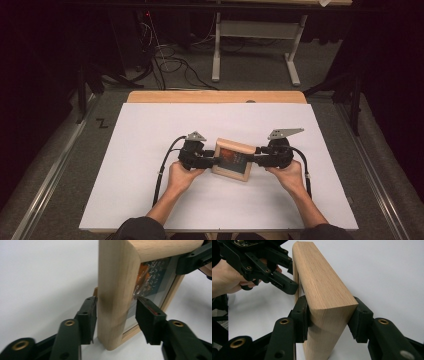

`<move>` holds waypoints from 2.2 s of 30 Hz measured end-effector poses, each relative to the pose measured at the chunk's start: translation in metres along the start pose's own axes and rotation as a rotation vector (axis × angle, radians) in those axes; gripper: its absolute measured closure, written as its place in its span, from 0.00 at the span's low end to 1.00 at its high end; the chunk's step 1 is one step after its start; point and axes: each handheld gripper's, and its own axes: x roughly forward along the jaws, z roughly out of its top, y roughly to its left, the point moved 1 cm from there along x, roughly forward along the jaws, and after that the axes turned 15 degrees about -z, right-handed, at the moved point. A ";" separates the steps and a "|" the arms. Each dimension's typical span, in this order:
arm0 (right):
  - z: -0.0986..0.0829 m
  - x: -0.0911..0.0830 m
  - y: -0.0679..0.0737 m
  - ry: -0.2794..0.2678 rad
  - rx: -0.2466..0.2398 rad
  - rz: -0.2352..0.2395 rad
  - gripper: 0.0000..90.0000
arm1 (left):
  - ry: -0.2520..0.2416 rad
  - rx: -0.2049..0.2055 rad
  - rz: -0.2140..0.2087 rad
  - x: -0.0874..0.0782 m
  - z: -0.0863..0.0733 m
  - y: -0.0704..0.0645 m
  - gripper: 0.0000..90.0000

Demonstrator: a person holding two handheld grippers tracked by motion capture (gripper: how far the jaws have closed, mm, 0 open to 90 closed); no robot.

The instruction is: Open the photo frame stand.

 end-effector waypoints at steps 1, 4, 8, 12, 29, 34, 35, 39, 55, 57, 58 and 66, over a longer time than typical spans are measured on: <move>0.000 0.000 0.000 0.000 0.000 0.000 0.63 | 0.000 0.000 0.000 0.000 0.000 0.000 0.60; 0.000 0.000 0.000 0.000 -0.007 -0.012 0.62 | 0.008 0.001 0.005 -0.001 -0.001 0.001 0.63; 0.000 -0.001 0.005 0.005 -0.033 -0.058 0.60 | 0.012 -0.001 0.006 -0.002 -0.001 0.001 0.68; 0.000 0.000 0.007 0.016 -0.059 -0.089 0.57 | 0.012 0.003 0.003 -0.003 -0.001 0.002 0.72; -0.002 -0.005 0.021 0.006 -0.091 -0.182 0.46 | 0.024 0.003 -0.007 -0.007 -0.005 -0.001 0.74; -0.006 -0.010 0.026 0.002 -0.107 -0.213 0.46 | 0.031 0.007 -0.010 -0.007 -0.007 -0.004 0.74; -0.006 -0.010 0.026 0.002 -0.107 -0.213 0.46 | 0.031 0.007 -0.010 -0.007 -0.007 -0.004 0.74; -0.010 -0.013 0.029 0.002 -0.101 -0.230 0.46 | 0.036 0.011 -0.013 -0.007 -0.007 -0.006 0.74; -0.023 -0.014 0.033 0.040 -0.042 -0.281 0.61 | 0.032 0.018 -0.007 -0.003 -0.007 -0.008 0.63; -0.023 -0.014 0.033 0.043 -0.044 -0.282 0.61 | 0.026 0.015 -0.004 -0.001 -0.006 -0.006 0.62; -0.023 -0.014 0.033 0.043 -0.043 -0.282 0.61 | 0.028 0.018 -0.008 -0.001 -0.006 -0.006 0.61; -0.021 -0.013 0.031 0.041 -0.037 -0.265 0.62 | 0.048 0.022 -0.012 -0.001 -0.006 -0.009 0.65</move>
